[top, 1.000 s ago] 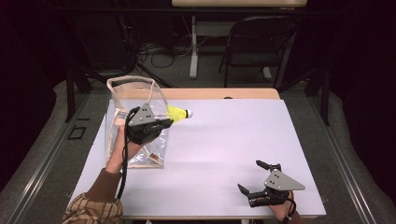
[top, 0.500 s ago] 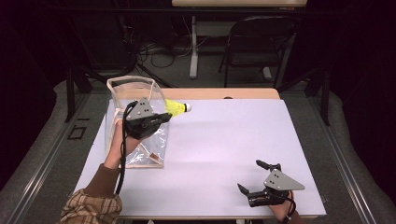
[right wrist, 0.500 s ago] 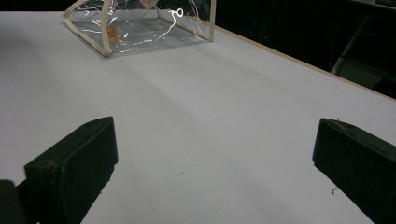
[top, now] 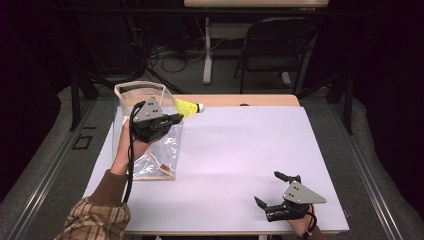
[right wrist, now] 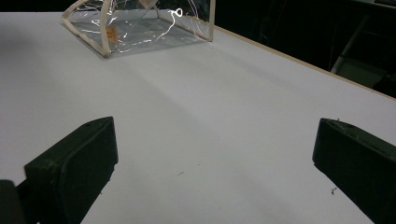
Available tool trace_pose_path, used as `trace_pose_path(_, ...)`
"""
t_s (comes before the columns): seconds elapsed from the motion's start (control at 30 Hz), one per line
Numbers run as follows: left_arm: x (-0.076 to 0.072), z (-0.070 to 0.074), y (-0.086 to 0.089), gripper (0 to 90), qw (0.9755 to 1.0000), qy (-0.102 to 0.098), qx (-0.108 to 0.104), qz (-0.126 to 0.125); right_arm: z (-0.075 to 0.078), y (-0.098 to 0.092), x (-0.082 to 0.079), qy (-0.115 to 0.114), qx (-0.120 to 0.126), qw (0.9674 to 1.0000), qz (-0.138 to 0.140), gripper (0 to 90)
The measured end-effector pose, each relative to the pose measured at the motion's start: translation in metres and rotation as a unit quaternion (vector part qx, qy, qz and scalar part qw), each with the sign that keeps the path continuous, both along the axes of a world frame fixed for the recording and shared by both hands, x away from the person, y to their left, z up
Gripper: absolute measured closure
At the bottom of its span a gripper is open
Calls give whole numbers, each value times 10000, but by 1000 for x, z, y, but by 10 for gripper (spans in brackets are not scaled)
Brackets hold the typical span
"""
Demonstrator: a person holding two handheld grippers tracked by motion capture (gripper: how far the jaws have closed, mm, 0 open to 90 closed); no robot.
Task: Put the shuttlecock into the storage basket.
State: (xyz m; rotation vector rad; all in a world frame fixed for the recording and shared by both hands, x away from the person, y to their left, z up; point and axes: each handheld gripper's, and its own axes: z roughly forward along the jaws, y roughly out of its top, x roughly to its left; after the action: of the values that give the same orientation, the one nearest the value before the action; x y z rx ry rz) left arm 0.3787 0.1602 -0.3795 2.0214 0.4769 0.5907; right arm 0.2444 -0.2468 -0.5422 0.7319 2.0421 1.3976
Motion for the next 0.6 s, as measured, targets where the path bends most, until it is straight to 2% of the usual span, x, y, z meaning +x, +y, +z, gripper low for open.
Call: trace_pose_path(0.6,5,10,8,897,9998,-118,-75,148,-1,1,0,34,-21,10000,-19,0)
